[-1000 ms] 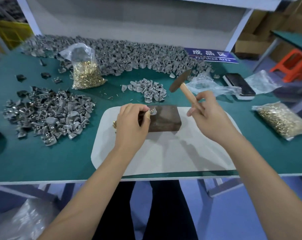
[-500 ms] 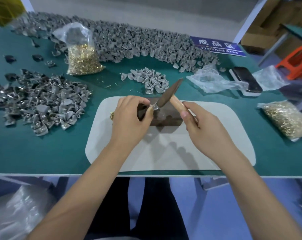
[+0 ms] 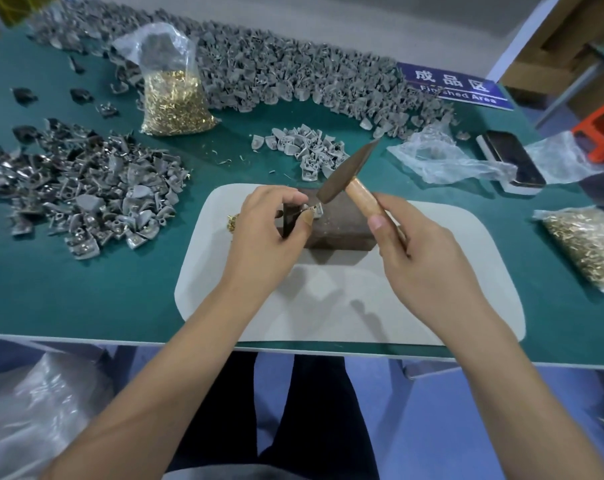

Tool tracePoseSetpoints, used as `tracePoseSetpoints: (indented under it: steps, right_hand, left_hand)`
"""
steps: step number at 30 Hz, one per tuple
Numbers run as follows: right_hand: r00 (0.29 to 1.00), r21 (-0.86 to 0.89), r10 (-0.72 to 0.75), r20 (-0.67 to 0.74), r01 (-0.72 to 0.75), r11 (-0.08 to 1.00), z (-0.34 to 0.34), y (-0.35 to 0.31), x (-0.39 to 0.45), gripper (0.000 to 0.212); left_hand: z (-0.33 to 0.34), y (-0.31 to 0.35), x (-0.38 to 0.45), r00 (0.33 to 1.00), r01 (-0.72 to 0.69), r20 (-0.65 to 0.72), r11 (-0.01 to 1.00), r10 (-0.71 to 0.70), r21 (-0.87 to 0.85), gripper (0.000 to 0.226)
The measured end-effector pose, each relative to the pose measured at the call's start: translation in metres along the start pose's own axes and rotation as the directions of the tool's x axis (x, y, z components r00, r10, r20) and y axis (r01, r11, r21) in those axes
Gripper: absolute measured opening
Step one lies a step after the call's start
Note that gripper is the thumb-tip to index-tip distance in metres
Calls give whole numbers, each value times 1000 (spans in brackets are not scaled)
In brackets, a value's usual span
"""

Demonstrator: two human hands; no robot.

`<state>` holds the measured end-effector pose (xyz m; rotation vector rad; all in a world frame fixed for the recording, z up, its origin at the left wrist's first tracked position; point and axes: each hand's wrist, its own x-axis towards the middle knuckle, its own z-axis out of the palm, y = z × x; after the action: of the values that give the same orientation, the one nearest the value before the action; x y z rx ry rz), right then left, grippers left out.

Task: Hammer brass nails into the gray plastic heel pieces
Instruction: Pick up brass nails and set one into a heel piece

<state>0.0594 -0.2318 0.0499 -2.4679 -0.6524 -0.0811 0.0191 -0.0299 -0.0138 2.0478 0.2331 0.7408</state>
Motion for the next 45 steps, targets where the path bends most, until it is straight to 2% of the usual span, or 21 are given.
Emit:
tracePoseSetpoints:
  steps: [11, 16, 20, 25, 29, 33, 37, 40, 43, 45]
  right_hand:
    - [998, -38, 14, 68, -12, 999, 1, -7, 1, 28]
    - [1000, -19, 16, 24, -16, 1000, 2, -14, -2, 32]
    - [999, -61, 20, 43, -17, 998, 3, -17, -3, 33]
    - [999, -47, 35, -14, -36, 998, 5, -19, -5, 37]
    - [999, -40, 34, 31, -32, 999, 5, -16, -3, 29]
    - [999, 23, 30, -45, -29, 999, 4, -13, -3, 24]
    - [999, -51, 25, 25, -24, 998, 1, -12, -1, 19]
    - [997, -9, 25, -69, -26, 1000, -1, -15, -2, 18]
    - [999, -52, 28, 22, -27, 998, 1, -18, -3, 26]
    - [999, -89, 25, 42, -21, 996, -2, -17, -3, 21]
  left_hand:
    - [-1, -1, 1, 998, 49, -38, 997, -51, -61, 9]
    - [-2, -1, 1, 998, 66, -17, 994, -67, -87, 11]
    - [-4, -3, 1, 995, 90, -30, 988, -94, -125, 11]
    - [-5, -4, 0, 998, 51, -33, 992, -55, -114, 11]
    - [-5, -2, 1, 996, 80, -39, 988, -86, -132, 12]
    - [-6, -3, 1, 997, 61, -33, 989, -66, -135, 10]
    - [-6, -4, 2, 997, 77, -15, 984, -80, -158, 11]
    - [-5, -3, 2, 998, 65, -16, 985, -69, -158, 8]
    - [-6, -3, 2, 997, 78, -10, 982, -81, -174, 10]
    - [-6, -3, 3, 997, 80, -9, 980, -83, -183, 11]
